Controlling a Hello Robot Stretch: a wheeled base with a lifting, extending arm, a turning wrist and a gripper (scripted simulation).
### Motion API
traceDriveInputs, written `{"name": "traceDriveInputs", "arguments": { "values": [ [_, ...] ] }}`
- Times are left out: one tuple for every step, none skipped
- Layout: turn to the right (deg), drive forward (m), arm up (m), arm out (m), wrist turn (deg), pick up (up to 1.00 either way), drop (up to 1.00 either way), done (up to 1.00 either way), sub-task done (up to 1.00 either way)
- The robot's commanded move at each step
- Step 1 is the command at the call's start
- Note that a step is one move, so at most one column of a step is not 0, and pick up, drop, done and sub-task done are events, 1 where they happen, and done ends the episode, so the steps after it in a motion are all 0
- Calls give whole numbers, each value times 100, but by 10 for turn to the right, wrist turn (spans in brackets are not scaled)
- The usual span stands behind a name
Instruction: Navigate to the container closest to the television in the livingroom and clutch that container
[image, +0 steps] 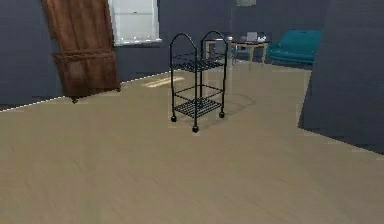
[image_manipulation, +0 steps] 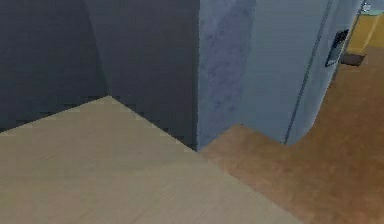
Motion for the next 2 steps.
{"name": "traceDriveInputs", "arguments": {
  "values": [
    [-180,0,0,0,0,0,0,0,0],
    [0,100,0,0,0,0,0,0,0]
  ]
}}
